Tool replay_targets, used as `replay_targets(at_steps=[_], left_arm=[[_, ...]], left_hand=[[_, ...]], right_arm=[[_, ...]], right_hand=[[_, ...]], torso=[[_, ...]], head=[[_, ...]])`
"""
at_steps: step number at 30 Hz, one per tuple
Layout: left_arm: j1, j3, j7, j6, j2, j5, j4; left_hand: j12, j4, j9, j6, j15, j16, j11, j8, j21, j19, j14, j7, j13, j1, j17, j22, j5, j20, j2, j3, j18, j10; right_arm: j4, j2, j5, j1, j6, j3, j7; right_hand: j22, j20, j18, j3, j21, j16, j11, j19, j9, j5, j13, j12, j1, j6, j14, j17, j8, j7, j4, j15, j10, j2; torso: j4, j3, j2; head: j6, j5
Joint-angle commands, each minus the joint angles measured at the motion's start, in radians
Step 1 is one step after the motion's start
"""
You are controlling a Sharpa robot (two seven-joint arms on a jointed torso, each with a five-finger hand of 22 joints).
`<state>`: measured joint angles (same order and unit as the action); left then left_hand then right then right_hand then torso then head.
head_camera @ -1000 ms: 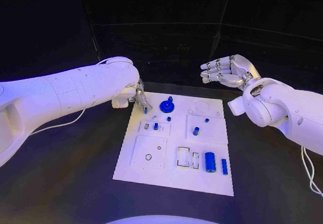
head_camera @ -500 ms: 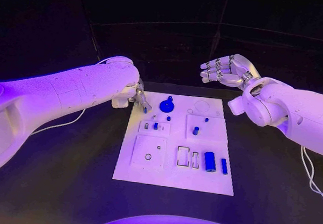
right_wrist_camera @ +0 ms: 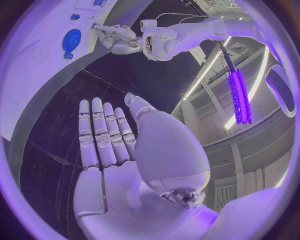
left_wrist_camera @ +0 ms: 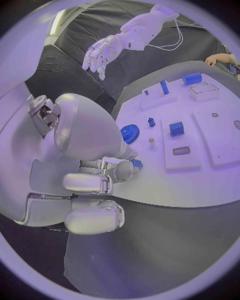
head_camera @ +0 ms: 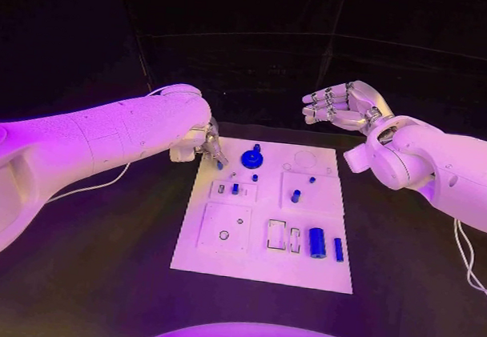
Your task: Assemble the parts on the task board
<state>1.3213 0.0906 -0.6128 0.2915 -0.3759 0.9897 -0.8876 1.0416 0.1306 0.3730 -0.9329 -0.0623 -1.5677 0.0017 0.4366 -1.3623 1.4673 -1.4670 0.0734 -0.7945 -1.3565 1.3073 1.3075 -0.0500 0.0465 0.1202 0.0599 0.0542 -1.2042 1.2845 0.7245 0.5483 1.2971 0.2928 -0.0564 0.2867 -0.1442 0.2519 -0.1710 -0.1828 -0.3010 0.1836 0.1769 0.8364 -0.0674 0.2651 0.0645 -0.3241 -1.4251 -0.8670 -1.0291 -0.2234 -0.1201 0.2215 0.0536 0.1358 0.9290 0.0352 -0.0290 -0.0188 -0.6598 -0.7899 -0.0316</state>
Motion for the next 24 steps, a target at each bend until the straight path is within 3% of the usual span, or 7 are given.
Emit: replay_targets(at_steps=[1,6,11,14,21,24], left_arm=[[0.001,0.0,0.017,0.004,0.0,-0.011,-0.001],[0.001,0.0,0.025,-0.008,-0.004,-0.012,-0.005],[0.0,0.0,0.033,-0.039,-0.023,-0.021,-0.029],[0.001,0.0,0.039,-0.083,-0.054,-0.04,-0.069],[0.004,0.0,0.044,-0.17,-0.128,-0.068,-0.182],[0.005,0.0,0.045,-0.212,-0.165,-0.086,-0.243]], left_hand=[[-0.003,-0.017,-0.001,-0.006,-0.006,-0.003,-0.006,-0.004,-0.005,0.01,-0.104,0.0,0.002,-0.024,0.263,0.002,-0.006,-0.007,0.008,0.029,0.005,-0.001],[-0.011,-0.074,0.001,-0.01,-0.008,-0.003,-0.006,0.0,-0.004,0.01,-0.104,0.001,0.008,-0.055,0.263,0.002,-0.005,-0.01,0.008,0.125,0.005,-0.002],[-0.015,-0.113,0.013,-0.009,-0.004,-0.003,-0.006,0.021,-0.002,0.01,-0.104,0.003,0.015,-0.006,0.263,0.004,-0.007,-0.007,-0.028,0.259,0.005,-0.013],[-0.014,-0.136,0.029,-0.005,-0.003,-0.003,-0.008,0.045,0.0,0.011,-0.104,0.004,0.017,0.052,0.263,0.004,-0.007,-0.01,-0.065,0.374,0.006,-0.021],[-0.012,-0.159,0.048,0.002,-0.01,-0.003,-0.008,0.075,0.004,0.011,-0.104,-0.002,0.02,0.111,0.263,0.003,-0.006,-0.009,-0.104,0.484,0.006,-0.031],[-0.005,-0.166,0.056,-0.003,-0.011,-0.003,-0.012,0.089,0.0,0.014,-0.104,-0.005,0.01,0.132,0.263,0.008,-0.006,-0.011,-0.119,0.517,0.005,-0.042]], right_arm=[[0.002,0.0,-0.003,0.002,-0.007,0.001,0.011],[0.002,0.0,-0.003,0.002,-0.009,0.001,0.01],[0.002,0.001,-0.003,0.002,-0.011,0.001,0.01],[0.0,0.003,-0.003,0.002,-0.011,0.001,0.009],[-0.004,0.006,-0.003,0.002,-0.013,0.001,0.009],[-0.006,0.006,-0.003,0.002,-0.015,0.001,0.009]], right_hand=[[0.001,-0.001,-0.011,-0.006,0.006,-0.003,0.005,0.009,0.001,0.003,-0.002,-0.006,0.011,-0.003,-0.006,0.001,0.003,0.024,-0.002,0.0,0.0,-0.003],[0.001,-0.001,-0.011,-0.006,0.006,-0.003,0.005,0.009,0.001,0.003,-0.002,-0.006,0.011,-0.003,-0.006,0.001,0.003,0.024,-0.002,0.0,0.0,-0.003],[0.001,-0.001,-0.011,-0.006,0.006,-0.003,0.005,0.009,0.001,0.003,-0.002,-0.006,0.011,-0.003,-0.006,0.001,0.003,0.024,-0.002,0.0,0.0,-0.003],[0.001,-0.001,-0.011,-0.006,0.007,-0.004,0.005,0.009,0.001,0.004,-0.002,-0.006,0.011,-0.003,-0.006,0.001,0.003,0.024,-0.002,0.0,-0.001,-0.003],[0.002,-0.001,-0.011,-0.007,0.008,-0.004,0.005,0.01,0.001,0.005,-0.002,-0.006,0.012,-0.003,-0.006,0.002,0.003,0.024,-0.002,0.0,-0.001,-0.003],[0.002,-0.001,-0.011,-0.007,0.008,-0.004,0.005,0.01,0.001,0.005,-0.002,-0.006,0.012,-0.003,-0.006,0.002,0.003,0.024,-0.002,0.0,-0.001,-0.003]], torso=[[0.0001,-0.0002,0.0],[0.0004,-0.0001,0.001],[-0.0008,-0.0003,0.001],[-0.0034,-0.0011,0.002],[-0.0108,-0.0047,0.005],[-0.0121,-0.0046,0.006]], head=[[-0.001,0.0],[-0.001,0.0],[0.0,0.001],[0.0,0.001],[-0.001,0.0],[-0.001,-0.001]])
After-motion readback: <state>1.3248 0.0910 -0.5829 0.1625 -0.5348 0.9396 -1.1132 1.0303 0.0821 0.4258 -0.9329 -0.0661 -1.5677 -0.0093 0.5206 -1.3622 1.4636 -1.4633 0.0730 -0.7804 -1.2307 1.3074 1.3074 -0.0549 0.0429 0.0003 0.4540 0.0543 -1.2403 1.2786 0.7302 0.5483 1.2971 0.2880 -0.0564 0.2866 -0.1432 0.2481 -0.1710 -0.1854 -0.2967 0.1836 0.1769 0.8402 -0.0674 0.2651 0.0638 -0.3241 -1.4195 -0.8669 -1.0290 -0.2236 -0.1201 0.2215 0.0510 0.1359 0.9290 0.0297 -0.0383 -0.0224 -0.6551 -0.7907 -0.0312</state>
